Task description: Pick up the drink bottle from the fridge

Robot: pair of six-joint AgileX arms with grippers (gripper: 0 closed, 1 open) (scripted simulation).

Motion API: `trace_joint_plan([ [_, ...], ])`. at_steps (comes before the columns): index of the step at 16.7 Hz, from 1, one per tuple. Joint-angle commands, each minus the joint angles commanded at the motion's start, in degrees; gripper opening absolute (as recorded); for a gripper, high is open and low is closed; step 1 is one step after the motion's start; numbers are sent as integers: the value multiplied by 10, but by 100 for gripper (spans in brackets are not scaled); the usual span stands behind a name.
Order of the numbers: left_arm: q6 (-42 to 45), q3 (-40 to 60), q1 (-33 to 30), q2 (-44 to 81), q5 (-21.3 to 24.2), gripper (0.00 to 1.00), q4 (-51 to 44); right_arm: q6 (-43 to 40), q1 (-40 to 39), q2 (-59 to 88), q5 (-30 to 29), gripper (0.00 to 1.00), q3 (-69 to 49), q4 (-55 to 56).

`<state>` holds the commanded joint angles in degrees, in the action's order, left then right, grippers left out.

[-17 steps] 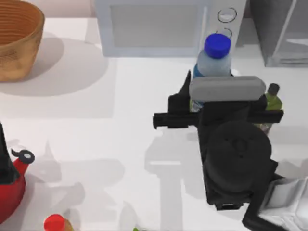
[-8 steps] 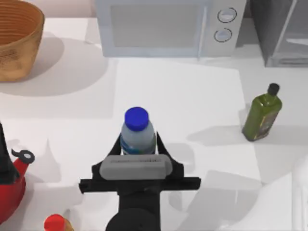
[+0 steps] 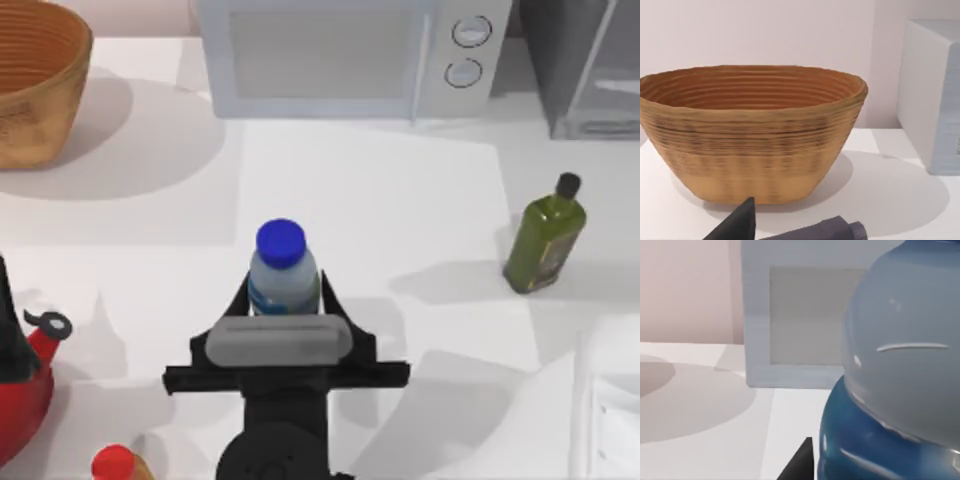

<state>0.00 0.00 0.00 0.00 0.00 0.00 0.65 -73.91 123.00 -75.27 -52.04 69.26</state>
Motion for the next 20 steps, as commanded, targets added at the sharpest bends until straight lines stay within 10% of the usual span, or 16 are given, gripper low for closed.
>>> trace_joint_plan([
  [9, 0, 0, 0, 0, 0, 100, 0, -8, 61, 70, 59, 0, -38, 43],
  [20, 0, 0, 0, 0, 0, 100, 0, -8, 61, 70, 59, 83, -38, 43],
])
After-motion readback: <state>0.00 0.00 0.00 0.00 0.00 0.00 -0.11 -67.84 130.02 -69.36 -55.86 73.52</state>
